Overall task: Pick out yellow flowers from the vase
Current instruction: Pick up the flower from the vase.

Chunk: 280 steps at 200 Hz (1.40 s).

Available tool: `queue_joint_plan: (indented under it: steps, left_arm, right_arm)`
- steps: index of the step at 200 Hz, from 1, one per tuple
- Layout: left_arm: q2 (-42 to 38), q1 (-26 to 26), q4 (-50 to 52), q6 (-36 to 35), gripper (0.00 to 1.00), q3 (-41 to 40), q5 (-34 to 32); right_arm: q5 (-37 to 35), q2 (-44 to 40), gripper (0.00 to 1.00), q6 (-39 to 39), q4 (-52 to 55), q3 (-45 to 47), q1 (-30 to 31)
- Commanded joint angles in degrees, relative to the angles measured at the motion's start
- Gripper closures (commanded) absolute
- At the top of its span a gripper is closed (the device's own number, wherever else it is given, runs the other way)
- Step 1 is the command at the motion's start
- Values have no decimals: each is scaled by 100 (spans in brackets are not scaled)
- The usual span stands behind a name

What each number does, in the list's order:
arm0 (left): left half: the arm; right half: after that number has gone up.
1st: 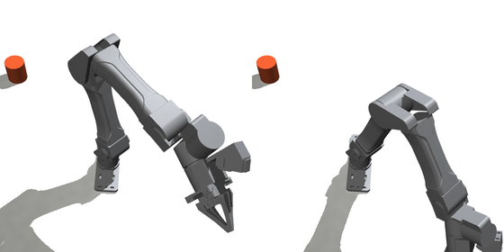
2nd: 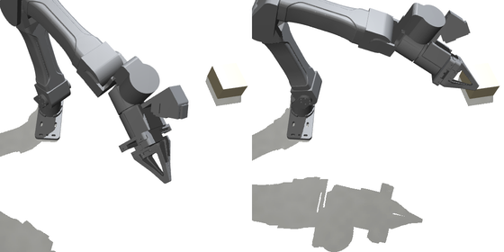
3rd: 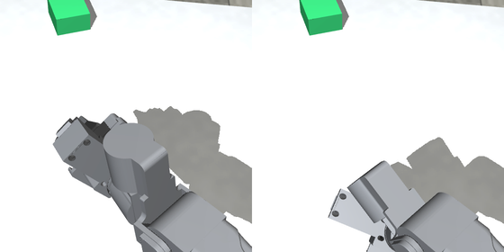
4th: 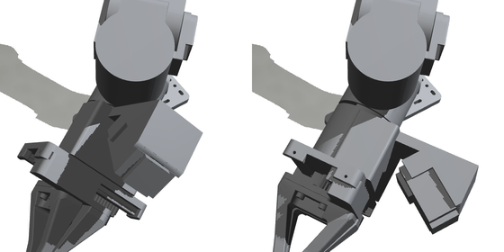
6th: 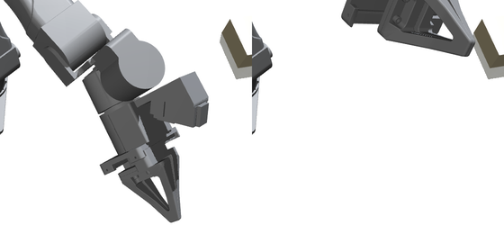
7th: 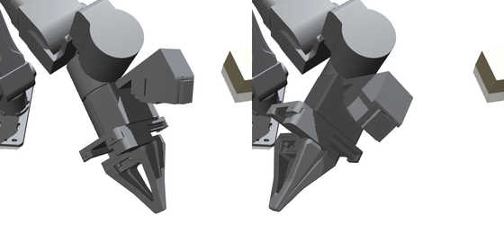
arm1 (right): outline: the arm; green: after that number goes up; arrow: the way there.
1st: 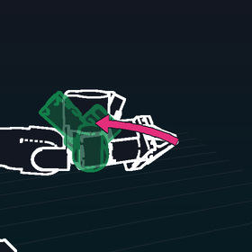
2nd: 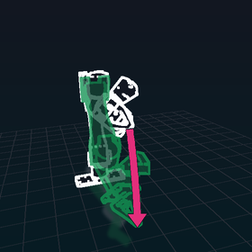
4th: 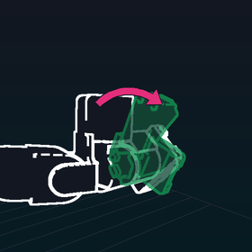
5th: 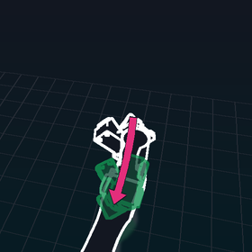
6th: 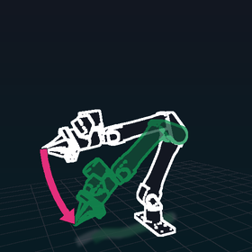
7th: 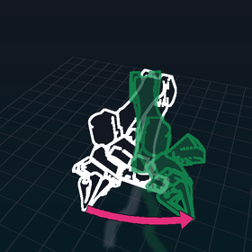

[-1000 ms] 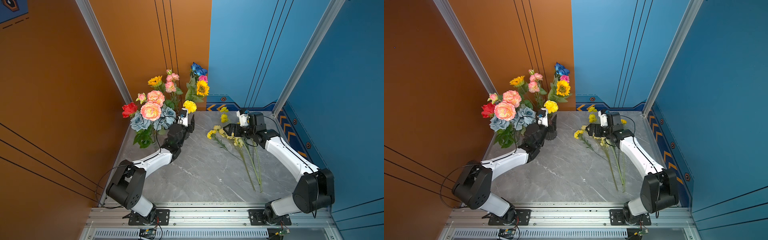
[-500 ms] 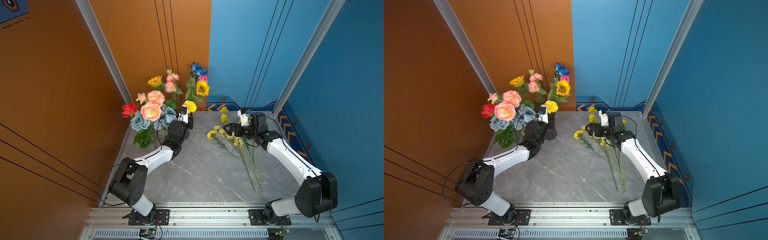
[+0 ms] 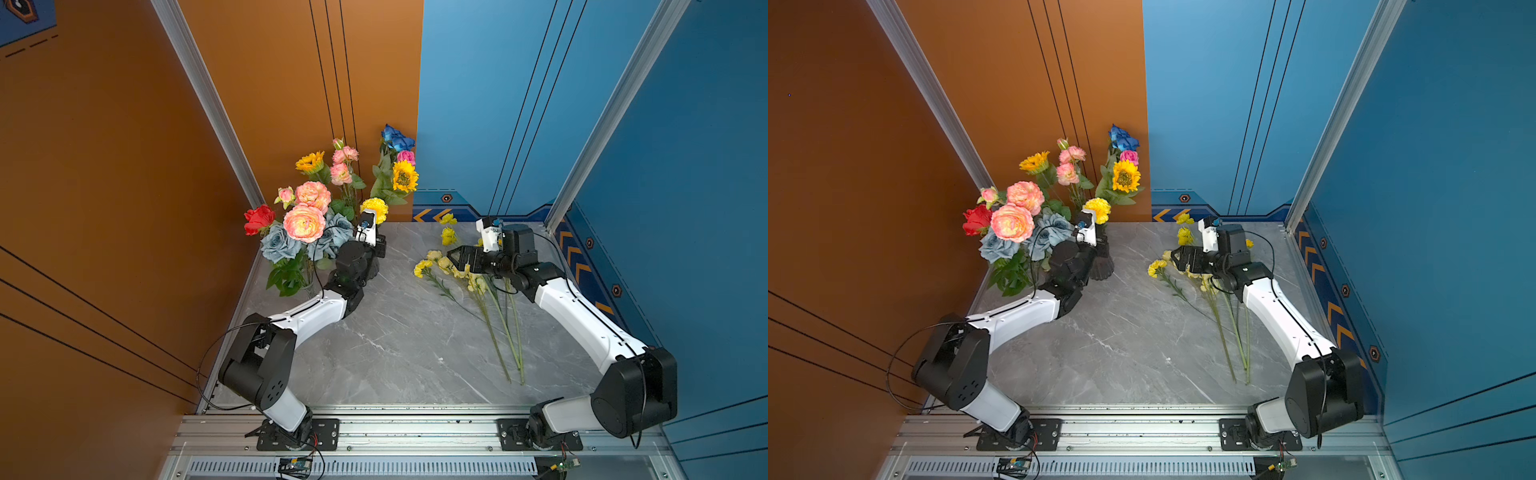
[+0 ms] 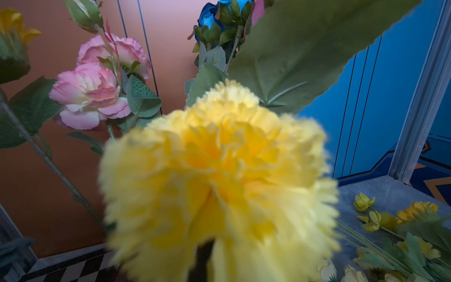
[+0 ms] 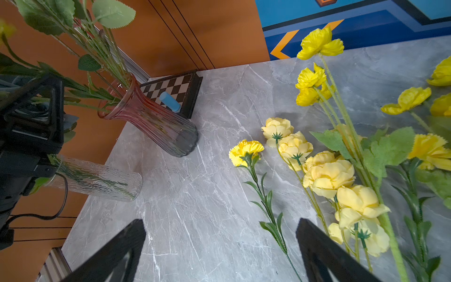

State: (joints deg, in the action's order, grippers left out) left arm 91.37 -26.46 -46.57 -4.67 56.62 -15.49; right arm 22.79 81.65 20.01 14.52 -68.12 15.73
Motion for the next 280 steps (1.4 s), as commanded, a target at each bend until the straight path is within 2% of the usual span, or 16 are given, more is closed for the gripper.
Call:
queue_joint_plan:
  steps: [1,12,58,144,205,280]
  left_arm:
    - [-253,-24,-96,-58,94,-20,10]
    - [-332,-48,-96,-90,97,-75,-5]
    - [-675,-182,-83,-308,97,-217,-17]
    - [-1417,-524,159,-311,97,-283,42]
    - [-1794,-702,654,-351,100,101,47]
    - [-2204,-819,1303,-176,100,704,127]
  right_arm:
    - [97,-122,0,100,-69,11,36]
    - [77,-138,0,97,-65,6,65]
    - [86,-271,0,46,-64,-8,232]
    - [138,-616,0,-636,-267,-2,796]
    - [288,-732,0,-656,-791,-14,1007]
    - [59,-641,0,-905,-528,-671,1350]
